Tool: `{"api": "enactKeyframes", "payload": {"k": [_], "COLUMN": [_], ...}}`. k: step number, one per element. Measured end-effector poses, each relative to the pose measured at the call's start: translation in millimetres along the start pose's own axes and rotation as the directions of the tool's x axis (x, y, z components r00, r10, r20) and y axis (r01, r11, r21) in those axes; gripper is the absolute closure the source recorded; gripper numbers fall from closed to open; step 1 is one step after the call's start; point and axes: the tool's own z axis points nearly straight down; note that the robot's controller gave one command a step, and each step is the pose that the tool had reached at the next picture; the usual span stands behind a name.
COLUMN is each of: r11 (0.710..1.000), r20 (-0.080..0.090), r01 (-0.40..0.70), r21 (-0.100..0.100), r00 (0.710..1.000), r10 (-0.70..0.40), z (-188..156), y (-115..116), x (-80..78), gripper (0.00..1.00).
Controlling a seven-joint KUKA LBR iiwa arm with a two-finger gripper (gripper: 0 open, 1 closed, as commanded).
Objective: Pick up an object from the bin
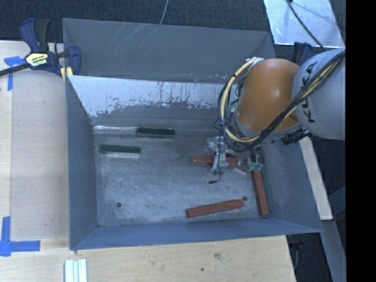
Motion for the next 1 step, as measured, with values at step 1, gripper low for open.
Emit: {"api": "enactKeyframes", "payload": {"k": [1], "r11": [1.000], "r20": [-0.001], "r01": [-0.001], "r21": [0.000], "r00": [1.000], "r10": [0.001], "z": [-19.0], "y": [-0.1], "x": [0.1], "gripper": [1.00]}}
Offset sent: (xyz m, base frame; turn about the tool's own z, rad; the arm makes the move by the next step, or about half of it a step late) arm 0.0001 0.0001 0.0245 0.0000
